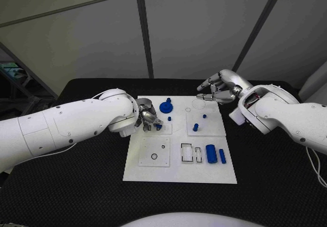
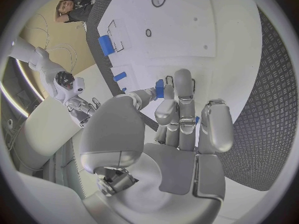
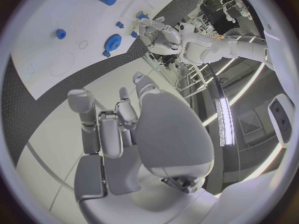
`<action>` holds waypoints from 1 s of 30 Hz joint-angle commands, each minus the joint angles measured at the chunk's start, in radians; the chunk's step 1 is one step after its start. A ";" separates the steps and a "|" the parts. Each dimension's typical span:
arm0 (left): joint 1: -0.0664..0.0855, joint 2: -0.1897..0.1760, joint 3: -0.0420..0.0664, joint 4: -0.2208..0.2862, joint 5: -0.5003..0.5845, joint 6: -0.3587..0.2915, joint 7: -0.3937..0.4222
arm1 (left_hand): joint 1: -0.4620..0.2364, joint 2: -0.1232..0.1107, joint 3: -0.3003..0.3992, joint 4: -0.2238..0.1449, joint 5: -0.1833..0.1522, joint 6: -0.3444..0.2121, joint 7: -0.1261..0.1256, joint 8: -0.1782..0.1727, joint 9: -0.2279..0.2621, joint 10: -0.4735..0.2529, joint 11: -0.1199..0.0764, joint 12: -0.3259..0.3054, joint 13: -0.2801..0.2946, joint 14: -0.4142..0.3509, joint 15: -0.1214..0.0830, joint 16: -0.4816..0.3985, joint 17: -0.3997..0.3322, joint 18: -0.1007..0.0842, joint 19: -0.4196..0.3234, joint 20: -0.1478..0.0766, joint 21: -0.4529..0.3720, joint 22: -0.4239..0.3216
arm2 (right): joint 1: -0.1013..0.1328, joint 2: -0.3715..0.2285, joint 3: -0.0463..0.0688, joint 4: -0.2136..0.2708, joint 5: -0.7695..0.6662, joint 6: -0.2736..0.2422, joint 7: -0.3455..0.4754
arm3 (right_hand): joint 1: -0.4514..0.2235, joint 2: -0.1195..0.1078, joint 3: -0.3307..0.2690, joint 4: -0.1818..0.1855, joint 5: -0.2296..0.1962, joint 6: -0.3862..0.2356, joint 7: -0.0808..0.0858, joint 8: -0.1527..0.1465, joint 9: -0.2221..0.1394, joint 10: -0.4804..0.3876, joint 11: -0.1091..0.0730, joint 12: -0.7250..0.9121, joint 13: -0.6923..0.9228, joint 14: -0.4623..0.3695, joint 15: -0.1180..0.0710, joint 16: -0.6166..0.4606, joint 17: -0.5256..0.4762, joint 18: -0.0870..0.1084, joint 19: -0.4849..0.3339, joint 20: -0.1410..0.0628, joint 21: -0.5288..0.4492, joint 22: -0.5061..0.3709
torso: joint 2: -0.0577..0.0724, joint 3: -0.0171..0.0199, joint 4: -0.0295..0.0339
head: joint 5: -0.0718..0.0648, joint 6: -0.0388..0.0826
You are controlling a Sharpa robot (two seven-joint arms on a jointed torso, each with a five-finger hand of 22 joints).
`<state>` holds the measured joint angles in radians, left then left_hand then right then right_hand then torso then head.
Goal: Assemble the parts on the task board
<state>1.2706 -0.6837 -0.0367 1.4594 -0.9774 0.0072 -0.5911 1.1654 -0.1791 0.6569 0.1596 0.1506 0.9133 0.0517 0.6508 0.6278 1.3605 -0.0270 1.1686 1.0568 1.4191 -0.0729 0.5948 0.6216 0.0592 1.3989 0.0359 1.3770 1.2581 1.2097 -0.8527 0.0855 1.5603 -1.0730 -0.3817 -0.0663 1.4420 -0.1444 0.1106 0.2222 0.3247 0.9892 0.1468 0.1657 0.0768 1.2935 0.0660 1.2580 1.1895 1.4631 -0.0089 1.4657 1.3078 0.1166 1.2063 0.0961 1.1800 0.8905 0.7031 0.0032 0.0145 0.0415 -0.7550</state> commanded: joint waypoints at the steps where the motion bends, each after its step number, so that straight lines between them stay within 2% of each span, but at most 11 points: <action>1: 0.000 0.002 0.000 -0.002 -0.044 0.012 -0.013 | -0.014 0.000 0.172 -0.166 0.006 -0.001 -0.006 0.007 0.001 0.006 -0.001 0.004 0.002 0.004 -0.004 -0.005 0.002 0.012 0.009 0.000 0.007 0.001 | 0.002 0.001 0.001 0.001 -0.003 0.007 0.002 | -0.011 0.001 -0.005 0.002 0.004 0.004 -0.004 0.004 -0.001 -0.001 -0.008 -0.005 -0.001 0.063 -0.006 -0.004 0.082 0.015 -0.004 -0.003 -0.005 -0.001 | 0.000 0.0001 -0.0003 | 0.001 -0.001; 14: -0.002 0.000 -0.001 -0.002 -0.066 0.029 -0.026 | -0.031 -0.002 0.192 -0.174 0.009 -0.002 -0.008 0.020 0.010 0.009 -0.002 0.005 0.003 0.005 -0.005 -0.005 0.002 0.011 0.012 -0.001 0.009 0.007 | 0.001 0.003 0.001 -0.001 0.009 0.010 0.004 | -0.011 0.001 -0.006 0.003 0.004 0.004 -0.004 0.004 -0.001 -0.001 -0.008 -0.005 0.000 0.063 -0.006 -0.004 0.082 0.016 -0.004 -0.003 -0.006 -0.001 | 0.000 -0.0007 -0.0002 | 0.004 -0.004; 30: -0.002 0.005 -0.002 -0.002 -0.079 0.066 -0.041 | -0.043 -0.008 0.202 -0.181 0.009 -0.005 -0.009 0.030 0.016 0.013 -0.003 0.012 0.010 0.006 -0.005 -0.006 0.003 0.009 0.017 -0.001 0.014 0.016 | 0.001 0.003 0.001 -0.001 0.010 0.012 0.005 | -0.013 0.002 -0.006 0.004 0.005 0.005 -0.004 0.005 -0.001 -0.001 -0.008 -0.005 -0.001 0.063 -0.007 -0.005 0.081 0.016 -0.004 -0.003 -0.007 -0.003 | 0.000 0.0002 -0.0008 | 0.002 -0.005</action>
<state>1.2686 -0.6809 -0.0375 1.4565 -1.0424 0.0455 -0.6186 1.1285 -0.1894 0.6897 0.1409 0.1581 0.9093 0.0482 0.6740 0.6444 1.3657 -0.0289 1.1773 1.0657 1.4218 -0.0756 0.5949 0.6232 0.0591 1.4097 0.0324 1.3865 1.2730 1.2097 -0.8500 0.0855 1.5580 -1.0668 -0.3759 -0.0660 1.4381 -0.1405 0.1080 0.2249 0.3247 0.9892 0.1468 0.1664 0.0768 1.2934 0.0660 1.2580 1.1897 1.4631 -0.0089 1.4656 1.3075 0.1166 1.2063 0.0962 1.1778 0.8891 0.7031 0.0030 0.0140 0.0446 -0.7596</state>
